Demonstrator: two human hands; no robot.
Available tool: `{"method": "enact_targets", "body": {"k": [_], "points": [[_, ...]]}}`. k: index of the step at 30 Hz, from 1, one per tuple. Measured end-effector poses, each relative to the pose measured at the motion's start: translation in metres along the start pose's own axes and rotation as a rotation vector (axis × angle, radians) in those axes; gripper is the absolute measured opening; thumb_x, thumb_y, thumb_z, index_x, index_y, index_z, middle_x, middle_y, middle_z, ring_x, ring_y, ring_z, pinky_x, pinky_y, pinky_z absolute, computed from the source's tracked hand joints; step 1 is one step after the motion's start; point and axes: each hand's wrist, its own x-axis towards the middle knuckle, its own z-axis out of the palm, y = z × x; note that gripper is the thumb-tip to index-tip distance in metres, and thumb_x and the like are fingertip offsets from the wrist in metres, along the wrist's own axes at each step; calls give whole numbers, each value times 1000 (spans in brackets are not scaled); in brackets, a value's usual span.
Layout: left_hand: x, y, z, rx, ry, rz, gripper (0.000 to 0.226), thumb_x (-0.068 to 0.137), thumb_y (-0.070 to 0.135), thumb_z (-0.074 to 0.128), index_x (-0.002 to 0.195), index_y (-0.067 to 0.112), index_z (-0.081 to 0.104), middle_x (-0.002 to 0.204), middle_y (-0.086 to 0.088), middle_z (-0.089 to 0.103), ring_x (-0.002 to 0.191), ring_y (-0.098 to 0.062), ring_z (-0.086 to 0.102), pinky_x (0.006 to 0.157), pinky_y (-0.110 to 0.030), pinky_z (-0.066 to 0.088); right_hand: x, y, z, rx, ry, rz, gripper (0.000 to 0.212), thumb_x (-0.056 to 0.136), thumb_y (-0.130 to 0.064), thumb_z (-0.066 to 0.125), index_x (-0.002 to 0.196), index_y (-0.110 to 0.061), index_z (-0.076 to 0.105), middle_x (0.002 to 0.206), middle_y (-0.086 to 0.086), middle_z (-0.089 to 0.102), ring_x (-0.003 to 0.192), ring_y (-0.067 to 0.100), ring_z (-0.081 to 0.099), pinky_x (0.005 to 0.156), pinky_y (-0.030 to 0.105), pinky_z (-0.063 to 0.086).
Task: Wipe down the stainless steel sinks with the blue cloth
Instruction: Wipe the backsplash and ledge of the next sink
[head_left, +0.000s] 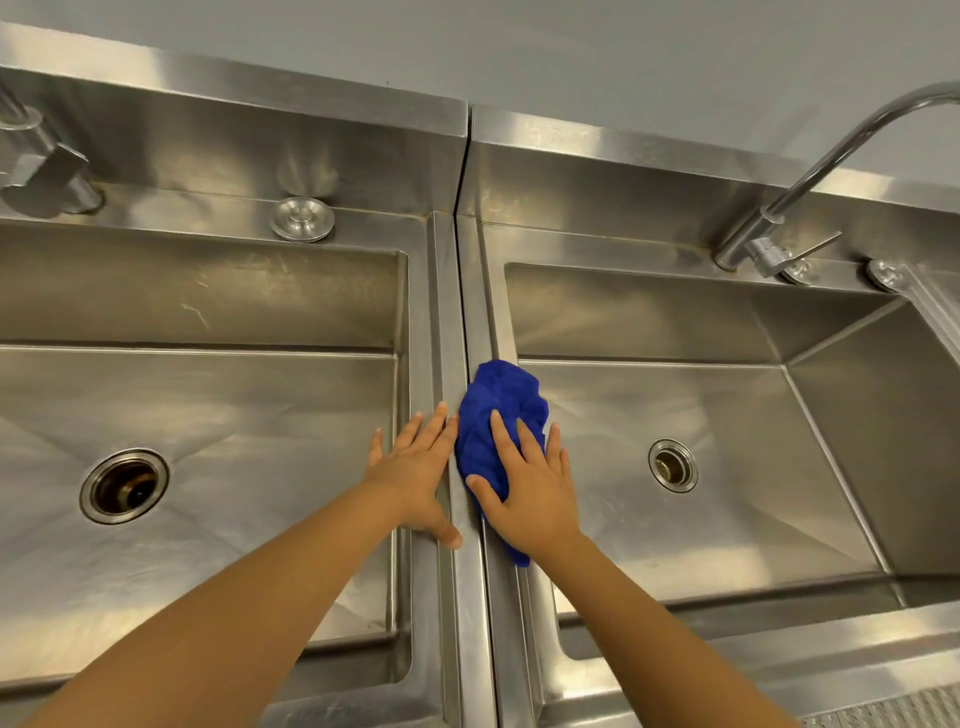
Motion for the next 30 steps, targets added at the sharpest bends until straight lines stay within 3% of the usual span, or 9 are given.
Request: {"method": "enact_targets", "body": {"k": [3,9,14,18,21,26,28,30], "points": [[-1,3,-1,9,0,-17,140,62,57,81,149,23,-25,155,2,-33,145,-22,-22,114,-58,-7,12,-7,4,93,-1,50,80,80,-73,18,149,-43,-8,162,1,9,148,31,-3,120,50,6],[-3,3,-3,15,7,-9,137,64,58,79,150,24,-22,155,3,-32,146,-21,-20,114,-58,-7,-42,4,-1,213,45,37,74,81,-74,29,147,-41,26,149,-7,41,141,22,29,113,55,24],[-3,3,-3,14,-4,-14,138,64,59,79,149,25,-24,154,4,-33,145,-21,-22,114,-58,-7,-35,-4,-4,186,-16,57,79,77,-73,26,146,-35,29,151,-5,37,146,29,16,116,56,17],[-4,7,-6,24,-6,-40,141,61,58,81,150,23,-21,156,3,-31,146,-20,-18,114,-58,-6,3,-6,-12,240,-11,44,55,86,-53,50,134,-32,37,140,-6,48,141,36,21,111,61,22],[-4,10,-6,35,-6,-59,141,59,57,82,151,23,-19,157,3,-29,147,-21,-16,114,-58,-4,7,-10,-17,312,-1,72,41,89,-38,57,127,-29,43,132,-7,52,142,34,22,115,61,10],[-4,15,-7,58,-8,-86,140,61,53,83,150,23,-21,157,3,-28,148,-22,-13,115,-58,-2,-32,-5,-20,210,51,86,38,84,-40,58,118,-30,44,109,-13,55,123,21,43,115,58,3],[-3,17,-7,66,-11,-99,140,62,52,83,150,22,-22,157,2,-28,148,-23,-13,115,-58,-1,-49,-3,-15,179,57,113,49,79,-48,52,123,-28,40,107,-15,48,121,17,44,114,57,-3],[-2,18,-7,62,-6,-104,140,62,52,83,150,22,-21,157,2,-27,148,-24,-13,116,-58,1,-54,-3,-6,165,54,128,73,72,-57,36,138,-27,32,127,-10,45,134,18,33,112,57,-11]]}}
